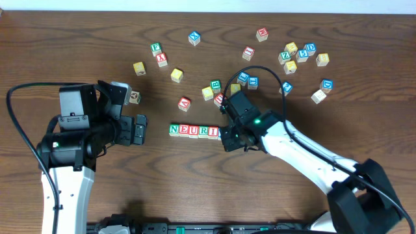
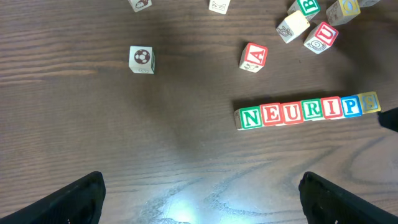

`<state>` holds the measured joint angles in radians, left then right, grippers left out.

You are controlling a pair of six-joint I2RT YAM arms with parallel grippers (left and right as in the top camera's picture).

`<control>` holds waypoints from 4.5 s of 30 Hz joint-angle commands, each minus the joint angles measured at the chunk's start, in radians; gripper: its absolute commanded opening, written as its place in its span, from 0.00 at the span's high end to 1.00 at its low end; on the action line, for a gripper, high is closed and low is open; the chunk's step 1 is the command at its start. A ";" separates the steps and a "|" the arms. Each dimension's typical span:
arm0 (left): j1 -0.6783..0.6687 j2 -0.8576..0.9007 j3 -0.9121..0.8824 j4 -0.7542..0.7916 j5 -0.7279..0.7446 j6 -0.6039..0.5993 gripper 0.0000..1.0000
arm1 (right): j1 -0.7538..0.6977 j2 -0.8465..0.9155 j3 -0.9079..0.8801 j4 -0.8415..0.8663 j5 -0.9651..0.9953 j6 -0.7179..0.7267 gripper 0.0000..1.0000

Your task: Spell out NEURIPS

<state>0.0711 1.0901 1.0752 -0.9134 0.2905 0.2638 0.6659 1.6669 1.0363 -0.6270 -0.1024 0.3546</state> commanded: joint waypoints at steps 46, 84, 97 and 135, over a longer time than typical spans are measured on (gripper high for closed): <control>0.005 -0.006 0.020 -0.002 0.012 0.013 0.02 | 0.130 0.086 -0.034 0.100 0.117 0.027 0.99; 0.005 -0.006 0.020 -0.002 0.012 0.013 0.02 | 0.130 0.087 -0.092 0.199 0.175 0.056 0.99; 0.005 -0.006 0.020 -0.002 0.012 0.013 0.02 | 0.130 0.087 -0.092 0.206 0.183 0.056 0.99; 0.005 -0.006 0.020 -0.002 0.012 0.013 0.02 | 0.130 0.087 -0.093 0.212 0.202 0.056 0.99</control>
<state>0.0711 1.0901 1.0752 -0.9134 0.2905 0.2638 0.7879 1.7447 0.9485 -0.4210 0.0799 0.4015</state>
